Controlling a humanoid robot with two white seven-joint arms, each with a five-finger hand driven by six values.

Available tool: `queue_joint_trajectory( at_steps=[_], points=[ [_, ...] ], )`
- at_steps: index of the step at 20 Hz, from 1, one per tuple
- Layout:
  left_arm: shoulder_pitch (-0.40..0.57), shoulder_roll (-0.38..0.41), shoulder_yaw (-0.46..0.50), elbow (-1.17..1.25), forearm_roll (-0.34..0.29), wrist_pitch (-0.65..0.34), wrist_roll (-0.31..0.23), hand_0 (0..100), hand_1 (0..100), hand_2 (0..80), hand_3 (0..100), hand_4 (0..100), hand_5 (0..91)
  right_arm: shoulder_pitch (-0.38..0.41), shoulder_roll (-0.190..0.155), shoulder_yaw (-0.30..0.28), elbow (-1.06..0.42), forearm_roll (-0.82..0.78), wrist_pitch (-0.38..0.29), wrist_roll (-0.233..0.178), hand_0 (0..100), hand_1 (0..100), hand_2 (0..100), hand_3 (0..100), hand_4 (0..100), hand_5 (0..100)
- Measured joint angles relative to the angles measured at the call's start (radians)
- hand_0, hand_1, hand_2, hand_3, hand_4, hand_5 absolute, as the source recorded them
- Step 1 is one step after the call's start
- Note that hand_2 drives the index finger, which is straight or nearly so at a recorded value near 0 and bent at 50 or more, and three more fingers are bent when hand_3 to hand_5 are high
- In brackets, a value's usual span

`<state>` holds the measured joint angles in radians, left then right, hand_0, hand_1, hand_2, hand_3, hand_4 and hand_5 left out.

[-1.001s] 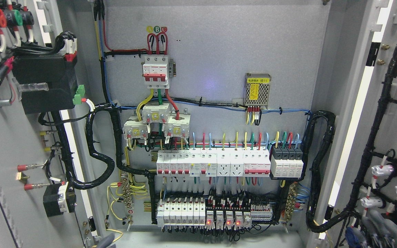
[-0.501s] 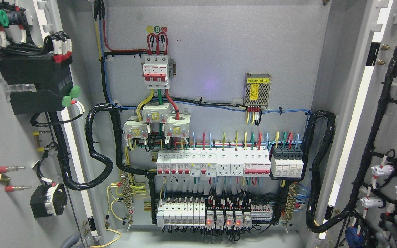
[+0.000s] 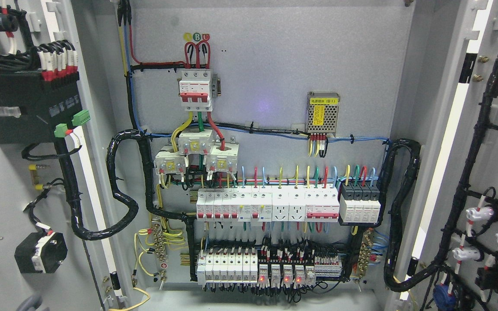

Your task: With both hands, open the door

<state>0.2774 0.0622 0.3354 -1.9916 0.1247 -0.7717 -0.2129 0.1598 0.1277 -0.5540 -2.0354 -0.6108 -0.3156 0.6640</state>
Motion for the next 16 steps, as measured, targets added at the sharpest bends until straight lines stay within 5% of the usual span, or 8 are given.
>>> queue_joint_trajectory(
  at_steps=[16],
  points=[
    [-0.109,0.121,0.152,0.187,0.075,0.0,-0.003,84,21,0.0,0,0,0.0,0.0,0.0,-0.097,0.01,-0.006,0.0,-0.003,0,0,0,0,0,0]
  ],
)
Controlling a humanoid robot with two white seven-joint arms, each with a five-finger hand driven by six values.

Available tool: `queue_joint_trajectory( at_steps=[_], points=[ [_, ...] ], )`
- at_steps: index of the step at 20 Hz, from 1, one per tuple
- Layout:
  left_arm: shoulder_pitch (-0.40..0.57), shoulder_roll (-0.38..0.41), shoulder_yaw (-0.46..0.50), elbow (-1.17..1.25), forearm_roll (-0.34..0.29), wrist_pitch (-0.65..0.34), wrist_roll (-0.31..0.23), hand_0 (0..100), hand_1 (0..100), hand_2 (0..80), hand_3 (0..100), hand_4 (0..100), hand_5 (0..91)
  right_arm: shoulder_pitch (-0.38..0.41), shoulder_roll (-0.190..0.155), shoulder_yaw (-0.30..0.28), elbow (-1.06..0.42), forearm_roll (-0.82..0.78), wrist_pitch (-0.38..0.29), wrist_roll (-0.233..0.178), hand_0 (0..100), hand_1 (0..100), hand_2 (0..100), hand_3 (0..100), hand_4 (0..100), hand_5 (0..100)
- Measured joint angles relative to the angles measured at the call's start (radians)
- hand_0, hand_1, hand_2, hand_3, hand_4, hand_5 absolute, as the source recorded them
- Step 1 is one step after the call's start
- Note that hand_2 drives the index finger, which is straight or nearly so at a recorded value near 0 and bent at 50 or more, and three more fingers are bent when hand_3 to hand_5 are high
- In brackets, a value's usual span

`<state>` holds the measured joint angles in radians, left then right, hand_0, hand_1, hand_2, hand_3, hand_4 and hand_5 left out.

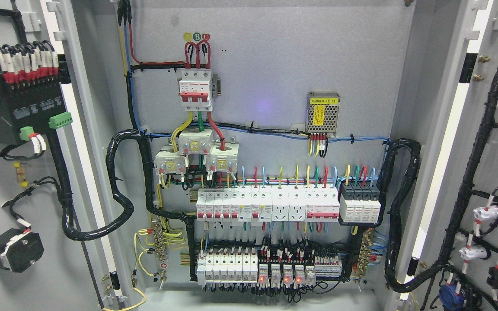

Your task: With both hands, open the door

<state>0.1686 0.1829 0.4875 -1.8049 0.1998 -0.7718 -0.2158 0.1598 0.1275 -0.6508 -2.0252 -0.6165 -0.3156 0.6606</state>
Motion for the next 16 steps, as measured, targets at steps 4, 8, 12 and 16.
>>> queue_joint_trajectory(
  at_steps=[4,8,12,16],
  points=[
    [-0.028,0.032,0.032,0.063,0.012,0.0,0.0,84,21,0.0,0,0,0.0,0.0,0.0,-0.017,0.005,0.0,0.0,0.0,0,0,0,0,0,0],
    [-0.084,0.069,0.055,0.146,0.017,0.0,-0.001,84,21,0.0,0,0,0.0,0.0,0.0,-0.031,0.016,0.0,0.0,-0.001,0,0,0,0,0,0],
    [-0.132,0.109,0.07,0.246,0.02,0.0,-0.001,84,21,0.0,0,0,0.0,0.0,0.0,-0.041,0.029,0.0,0.0,-0.002,0,0,0,0,0,0],
    [-0.211,0.145,0.078,0.358,0.018,-0.001,-0.022,84,21,0.0,0,0,0.0,0.0,0.0,-0.054,0.042,0.0,0.0,-0.002,0,0,0,0,0,0]
  ],
)
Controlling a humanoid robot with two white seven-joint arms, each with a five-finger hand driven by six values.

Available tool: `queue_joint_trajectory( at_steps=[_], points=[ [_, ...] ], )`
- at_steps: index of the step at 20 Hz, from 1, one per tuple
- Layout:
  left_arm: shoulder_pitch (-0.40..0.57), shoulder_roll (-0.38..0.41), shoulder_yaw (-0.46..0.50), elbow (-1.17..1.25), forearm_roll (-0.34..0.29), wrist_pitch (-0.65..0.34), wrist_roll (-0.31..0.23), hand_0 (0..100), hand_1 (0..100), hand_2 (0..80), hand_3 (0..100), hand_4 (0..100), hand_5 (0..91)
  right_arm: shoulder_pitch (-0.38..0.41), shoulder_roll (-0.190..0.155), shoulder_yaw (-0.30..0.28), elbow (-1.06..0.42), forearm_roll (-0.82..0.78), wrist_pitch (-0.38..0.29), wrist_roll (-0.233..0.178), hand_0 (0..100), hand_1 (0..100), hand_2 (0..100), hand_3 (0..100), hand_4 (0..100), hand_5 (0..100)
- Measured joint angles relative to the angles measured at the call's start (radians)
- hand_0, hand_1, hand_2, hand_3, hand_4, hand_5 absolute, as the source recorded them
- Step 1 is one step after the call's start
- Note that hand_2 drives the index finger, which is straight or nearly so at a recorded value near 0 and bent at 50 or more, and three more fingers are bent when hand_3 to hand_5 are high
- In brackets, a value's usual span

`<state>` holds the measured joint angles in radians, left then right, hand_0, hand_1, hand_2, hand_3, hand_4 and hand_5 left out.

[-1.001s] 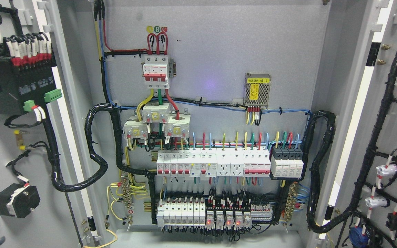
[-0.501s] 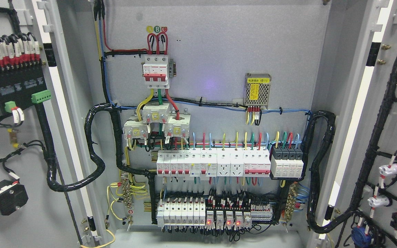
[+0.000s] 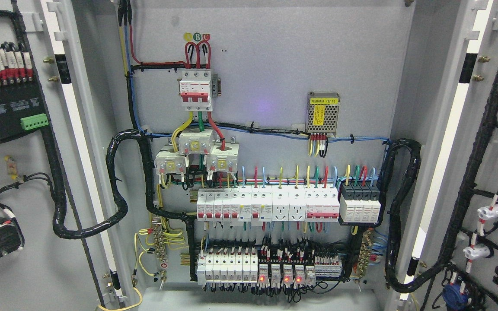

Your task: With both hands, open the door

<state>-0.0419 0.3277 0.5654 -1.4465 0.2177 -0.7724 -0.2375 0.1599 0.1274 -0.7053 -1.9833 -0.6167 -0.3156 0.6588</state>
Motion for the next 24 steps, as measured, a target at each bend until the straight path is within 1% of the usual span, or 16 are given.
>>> queue_joint_trajectory(
  at_steps=[2,6,14,20,22,24],
  points=[
    [-0.038,0.015,0.002,0.055,-0.001,0.0,-0.022,84,21,0.0,0,0,0.0,0.0,0.0,-0.008,0.005,0.0,0.0,0.0,0,0,0,0,0,0],
    [-0.104,0.038,0.004,0.16,-0.005,0.0,-0.036,84,21,0.0,0,0,0.0,0.0,0.0,-0.025,0.018,0.0,0.0,0.0,0,0,0,0,0,0],
    [-0.244,0.087,-0.024,0.364,-0.01,0.0,-0.038,84,21,0.0,0,0,0.0,0.001,0.0,-0.047,0.031,-0.007,0.0,0.0,0,0,0,0,0,0],
    [-0.319,0.114,-0.043,0.476,-0.037,0.0,-0.04,84,21,0.0,0,0,0.0,0.002,-0.001,-0.049,0.027,-0.012,0.0,-0.002,0,0,0,0,0,0],
    [-0.333,0.12,-0.048,0.502,-0.041,0.0,-0.04,84,21,0.0,0,0,0.0,0.01,-0.001,-0.044,0.023,-0.014,0.0,0.019,0,0,0,0,0,0],
    [-0.343,0.125,-0.051,0.523,-0.043,0.0,-0.04,84,21,0.0,0,0,0.0,0.027,-0.002,-0.033,0.018,-0.015,0.0,0.054,0,0,0,0,0,0]
  ],
)
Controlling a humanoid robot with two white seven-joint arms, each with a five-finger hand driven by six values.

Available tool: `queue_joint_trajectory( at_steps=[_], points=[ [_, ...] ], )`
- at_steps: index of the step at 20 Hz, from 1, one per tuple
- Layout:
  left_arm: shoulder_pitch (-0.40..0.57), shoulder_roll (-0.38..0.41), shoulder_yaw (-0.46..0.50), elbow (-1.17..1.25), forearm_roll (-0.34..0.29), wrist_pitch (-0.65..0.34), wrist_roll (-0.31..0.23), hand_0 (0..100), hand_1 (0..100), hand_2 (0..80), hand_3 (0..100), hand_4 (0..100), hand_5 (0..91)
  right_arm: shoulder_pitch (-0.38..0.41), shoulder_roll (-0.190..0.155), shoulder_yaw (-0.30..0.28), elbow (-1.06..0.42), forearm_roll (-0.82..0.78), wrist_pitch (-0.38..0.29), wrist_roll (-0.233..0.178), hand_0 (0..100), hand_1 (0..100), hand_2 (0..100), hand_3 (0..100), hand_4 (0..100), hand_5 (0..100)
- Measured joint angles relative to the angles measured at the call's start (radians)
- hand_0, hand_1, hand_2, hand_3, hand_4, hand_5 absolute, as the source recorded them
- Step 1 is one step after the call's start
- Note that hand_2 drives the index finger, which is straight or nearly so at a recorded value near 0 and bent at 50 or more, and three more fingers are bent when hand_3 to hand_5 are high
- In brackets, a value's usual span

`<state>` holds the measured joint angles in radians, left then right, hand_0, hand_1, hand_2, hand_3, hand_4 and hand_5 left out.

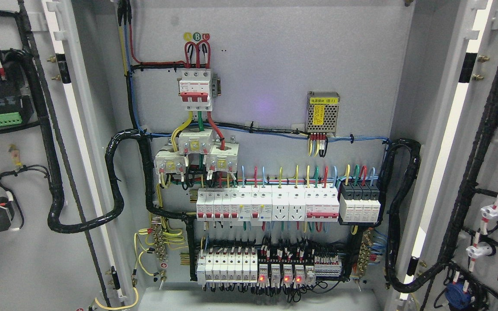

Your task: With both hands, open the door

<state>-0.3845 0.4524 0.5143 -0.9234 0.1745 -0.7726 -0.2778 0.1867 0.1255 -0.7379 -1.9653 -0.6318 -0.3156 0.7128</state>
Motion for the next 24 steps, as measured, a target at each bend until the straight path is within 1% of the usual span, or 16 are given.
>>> queue_joint_trajectory(
  at_steps=[2,5,7,10,12,14,17,19,21,24],
  points=[
    [-0.005,0.004,-0.003,0.017,0.0,0.0,0.0,84,21,0.0,0,0,0.0,0.016,-0.001,0.01,-0.004,-0.001,0.0,0.019,0,0,0,0,0,0],
    [-0.007,0.007,-0.007,0.029,0.006,0.0,0.0,84,21,0.0,0,0,0.0,0.033,-0.002,0.024,-0.009,-0.002,0.0,0.029,0,0,0,0,0,0],
    [0.008,0.008,-0.01,0.021,0.025,0.0,-0.001,84,21,0.0,0,0,0.0,0.039,-0.002,0.031,-0.011,-0.003,0.0,0.033,0,0,0,0,0,0],
    [0.048,0.008,-0.018,-0.011,0.061,0.0,-0.002,84,21,0.0,0,0,0.0,0.046,-0.003,0.041,-0.021,-0.005,0.0,0.038,0,0,0,0,0,0],
    [0.083,0.002,-0.028,-0.044,0.079,0.0,0.002,84,21,0.0,0,0,0.0,0.049,-0.003,0.05,-0.03,-0.008,0.0,0.054,0,0,0,0,0,0],
    [0.125,-0.007,-0.036,-0.086,0.09,0.0,0.008,84,21,0.0,0,0,0.0,0.051,-0.004,0.06,-0.04,-0.011,0.0,0.081,0,0,0,0,0,0],
    [0.2,-0.036,-0.053,-0.178,0.095,0.0,0.028,84,21,0.0,0,0,0.0,0.054,-0.004,0.084,-0.055,-0.013,-0.001,0.114,0,0,0,0,0,0],
    [0.245,-0.063,-0.067,-0.244,0.089,0.0,0.033,84,21,0.0,0,0,0.0,0.059,-0.005,0.112,-0.063,-0.014,-0.001,0.147,0,0,0,0,0,0],
    [0.286,-0.091,-0.087,-0.307,0.079,0.0,0.036,84,21,0.0,0,0,0.0,0.075,-0.005,0.153,-0.068,-0.013,-0.002,0.177,0,0,0,0,0,0],
    [0.33,-0.134,-0.13,-0.393,0.064,0.0,0.038,84,21,0.0,0,0,0.0,0.111,-0.006,0.233,-0.061,-0.002,0.002,0.197,0,0,0,0,0,0]
  ],
)
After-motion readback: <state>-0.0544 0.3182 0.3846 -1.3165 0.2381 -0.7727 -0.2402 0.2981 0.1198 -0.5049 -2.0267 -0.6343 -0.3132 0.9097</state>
